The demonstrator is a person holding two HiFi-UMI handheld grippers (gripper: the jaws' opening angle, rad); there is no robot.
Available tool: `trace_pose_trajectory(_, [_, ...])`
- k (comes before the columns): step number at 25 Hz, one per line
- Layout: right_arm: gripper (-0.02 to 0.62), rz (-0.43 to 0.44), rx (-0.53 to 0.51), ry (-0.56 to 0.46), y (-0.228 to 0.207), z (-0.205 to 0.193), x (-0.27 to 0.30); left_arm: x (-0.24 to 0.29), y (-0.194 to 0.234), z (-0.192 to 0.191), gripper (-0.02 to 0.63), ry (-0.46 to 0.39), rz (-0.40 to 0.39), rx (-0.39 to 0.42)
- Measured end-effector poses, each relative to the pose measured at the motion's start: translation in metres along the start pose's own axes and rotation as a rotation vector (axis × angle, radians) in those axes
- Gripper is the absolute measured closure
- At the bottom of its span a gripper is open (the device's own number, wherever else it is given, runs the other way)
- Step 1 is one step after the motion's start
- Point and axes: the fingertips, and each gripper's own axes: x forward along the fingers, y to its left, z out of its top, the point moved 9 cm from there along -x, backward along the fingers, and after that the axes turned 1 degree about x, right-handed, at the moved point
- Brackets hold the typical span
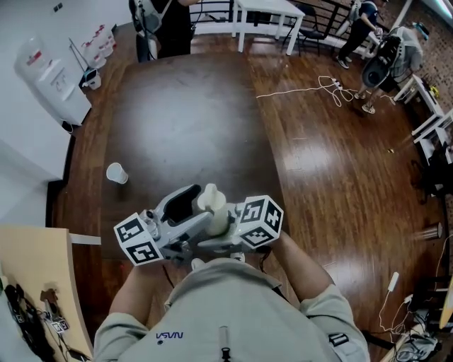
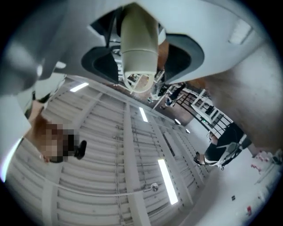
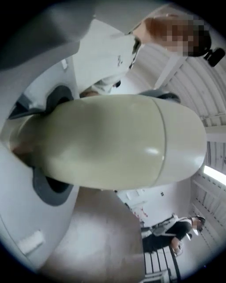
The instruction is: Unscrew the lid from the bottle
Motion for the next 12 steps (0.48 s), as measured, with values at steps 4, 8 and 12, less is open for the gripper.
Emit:
trace_pose_trajectory(4, [0.296,0.256,-0.024,-0.009,0.020,0.007,-0.006,-0.005,-0.001,0.012,0.284,0.028,-0.184,0.015])
trace_pose_trajectory(8, [0.296,0.444,-0.017,-0.004,0.034,0.007,-0.006,-0.003,-0.001,0.016,0.284,0.058,-0.331,-0.011])
trace_pose_trajectory(12, [0.295,0.557,-0.009,0.007,0.043,0.007,-0.002,0.000,-0.001,0.012,0.276,0.105,-0.394,-0.033])
